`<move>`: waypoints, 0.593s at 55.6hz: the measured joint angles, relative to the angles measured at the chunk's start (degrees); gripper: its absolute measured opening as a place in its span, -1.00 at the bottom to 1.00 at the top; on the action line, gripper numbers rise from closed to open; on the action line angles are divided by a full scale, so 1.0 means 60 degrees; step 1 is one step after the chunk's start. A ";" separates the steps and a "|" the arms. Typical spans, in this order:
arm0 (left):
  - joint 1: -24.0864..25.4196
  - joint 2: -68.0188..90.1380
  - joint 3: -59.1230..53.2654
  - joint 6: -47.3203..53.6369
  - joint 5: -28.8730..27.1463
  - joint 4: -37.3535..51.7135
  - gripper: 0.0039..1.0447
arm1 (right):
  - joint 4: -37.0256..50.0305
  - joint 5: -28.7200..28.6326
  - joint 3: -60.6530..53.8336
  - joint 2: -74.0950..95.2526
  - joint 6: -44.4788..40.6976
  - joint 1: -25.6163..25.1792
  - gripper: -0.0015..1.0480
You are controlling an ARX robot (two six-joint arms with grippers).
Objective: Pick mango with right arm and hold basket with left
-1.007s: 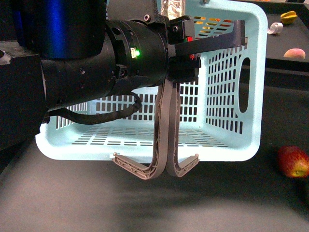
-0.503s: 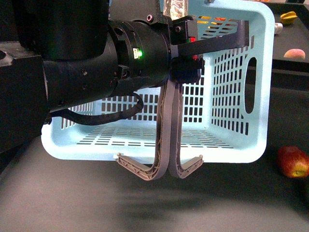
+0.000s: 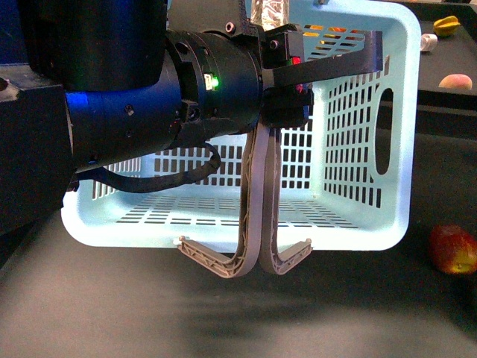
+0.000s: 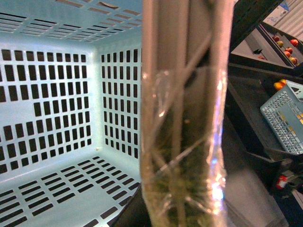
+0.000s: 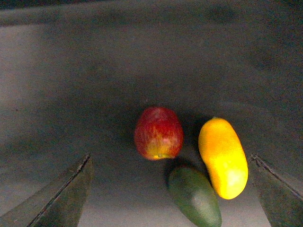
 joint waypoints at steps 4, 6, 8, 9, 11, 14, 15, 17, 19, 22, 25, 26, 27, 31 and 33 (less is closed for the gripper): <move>0.0000 0.0000 0.0000 -0.0004 0.0011 0.0000 -0.89 | 0.0084 0.0069 0.0484 0.1024 -0.0055 -0.0146 0.85; 0.0000 0.0000 0.0000 -0.0004 0.0007 0.0000 -0.89 | 0.0084 0.0164 0.0674 0.1373 -0.0073 -0.0211 0.85; 0.0000 0.0000 0.0000 0.0000 0.0007 0.0000 -0.89 | 0.0076 0.0273 0.0882 0.1701 -0.0069 -0.0281 0.85; -0.0004 0.0000 0.0000 0.0000 0.0007 0.0000 -0.89 | 0.0073 0.0295 0.0951 0.1810 -0.0069 -0.0306 0.85; -0.0004 0.0000 0.0000 -0.0004 0.0004 0.0000 -0.89 | 0.0047 0.0361 0.1169 0.2116 -0.0069 -0.0379 0.85; -0.0004 0.0000 0.0000 0.0000 0.0004 0.0000 -0.89 | -0.0073 0.0437 0.1534 0.2557 -0.0066 -0.0477 0.85; -0.0004 0.0000 0.0000 0.0000 -0.0004 0.0000 -0.89 | -0.0102 0.0455 0.1628 0.2674 -0.0066 -0.0495 0.85; -0.0004 0.0000 0.0000 0.0004 -0.0007 0.0000 -0.89 | -0.0153 0.0484 0.1796 0.2867 -0.0069 -0.0535 0.85; -0.0004 0.0000 0.0000 0.0004 -0.0011 0.0000 -0.89 | -0.0226 0.0532 0.1989 0.3075 -0.0069 -0.0572 0.85; -0.0004 0.0000 0.0000 0.0000 -0.0025 0.0000 -0.89 | -0.0393 0.0586 0.2313 0.3395 -0.0069 -0.0612 0.85; 0.0000 0.0000 0.0000 0.0004 -0.0025 0.0000 -0.89 | -0.0546 0.0645 0.2597 0.3661 -0.0066 -0.0630 0.85; -0.0004 0.0000 0.0000 0.0004 -0.0022 0.0000 -0.89 | -0.0601 0.0645 0.2696 0.3741 -0.0058 -0.0630 0.85; 0.0000 0.0000 0.0000 0.0004 -0.0022 0.0000 -0.89 | -0.0688 0.0652 0.2827 0.3847 -0.0029 -0.0638 0.85; -0.0004 0.0000 0.0000 0.0000 -0.0004 0.0000 -0.89 | -0.1064 0.0714 0.3373 0.4215 0.0047 -0.0663 0.85; -0.0004 0.0000 0.0000 -0.0004 0.0000 0.0000 -0.89 | -0.1264 0.0754 0.3676 0.4411 0.0076 -0.0663 0.85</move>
